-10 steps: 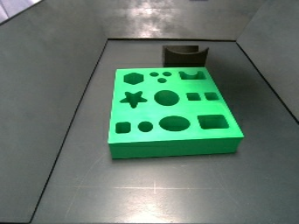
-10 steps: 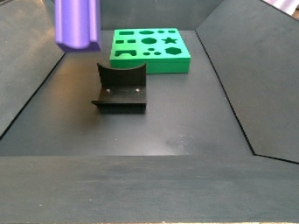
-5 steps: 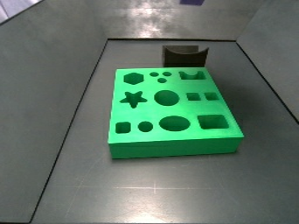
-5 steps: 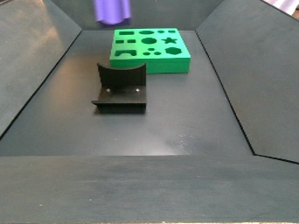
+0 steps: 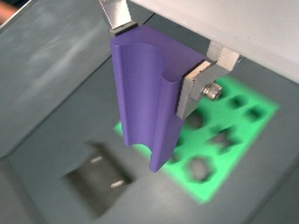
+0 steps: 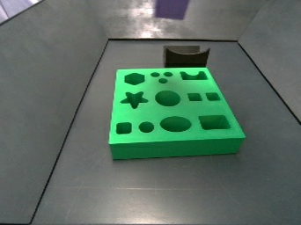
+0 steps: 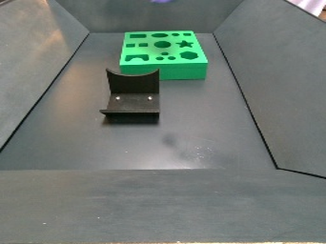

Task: Pick up the arch object. Move up. Place the arch object on the fixture. Regrasp the arch object. Move to above the board. Insert the arch object.
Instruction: Move to above the board, then insert the arch object.

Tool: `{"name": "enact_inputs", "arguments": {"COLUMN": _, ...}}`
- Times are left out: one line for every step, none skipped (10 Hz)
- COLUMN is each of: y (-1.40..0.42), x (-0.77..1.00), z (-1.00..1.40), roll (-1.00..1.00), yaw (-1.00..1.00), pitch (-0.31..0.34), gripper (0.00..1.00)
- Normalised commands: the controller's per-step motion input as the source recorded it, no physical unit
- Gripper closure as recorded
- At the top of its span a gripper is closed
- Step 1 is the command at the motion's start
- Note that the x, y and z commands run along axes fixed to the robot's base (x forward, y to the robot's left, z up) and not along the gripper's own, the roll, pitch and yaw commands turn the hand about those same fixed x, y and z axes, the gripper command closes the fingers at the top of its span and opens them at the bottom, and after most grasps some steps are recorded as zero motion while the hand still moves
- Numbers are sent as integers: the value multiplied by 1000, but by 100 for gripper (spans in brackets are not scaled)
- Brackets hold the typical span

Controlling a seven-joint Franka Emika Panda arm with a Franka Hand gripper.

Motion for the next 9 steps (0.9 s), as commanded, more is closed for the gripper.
{"name": "enact_inputs", "arguments": {"y": -702, "x": -769, "z": 229, "roll": -1000, "yaw": -115, "pitch": -137, "gripper": 100}}
{"name": "enact_inputs", "arguments": {"y": -316, "x": -442, "z": 113, "roll": -1000, "yaw": -107, "pitch": -162, "gripper": 100}}
{"name": "enact_inputs", "arguments": {"y": -156, "x": -270, "z": 55, "roll": -807, "yaw": -80, "pitch": -120, "gripper": 100}}
{"name": "enact_inputs", "arguments": {"y": -76, "x": -157, "z": 35, "roll": -508, "yaw": -42, "pitch": -74, "gripper": 100}}
{"name": "enact_inputs", "arguments": {"y": -55, "x": -123, "z": 26, "roll": -382, "yaw": -36, "pitch": -59, "gripper": 100}}
{"name": "enact_inputs", "arguments": {"y": -22, "x": -74, "z": 13, "roll": -224, "yaw": -22, "pitch": -43, "gripper": 100}}
{"name": "enact_inputs", "arguments": {"y": 0, "x": 0, "z": -71, "roll": 29, "yaw": 0, "pitch": 0, "gripper": 100}}
{"name": "enact_inputs", "arguments": {"y": 0, "x": 0, "z": -117, "roll": 40, "yaw": 0, "pitch": -66, "gripper": 100}}
{"name": "enact_inputs", "arguments": {"y": -17, "x": 289, "z": -340, "roll": 126, "yaw": -83, "pitch": -84, "gripper": 100}}
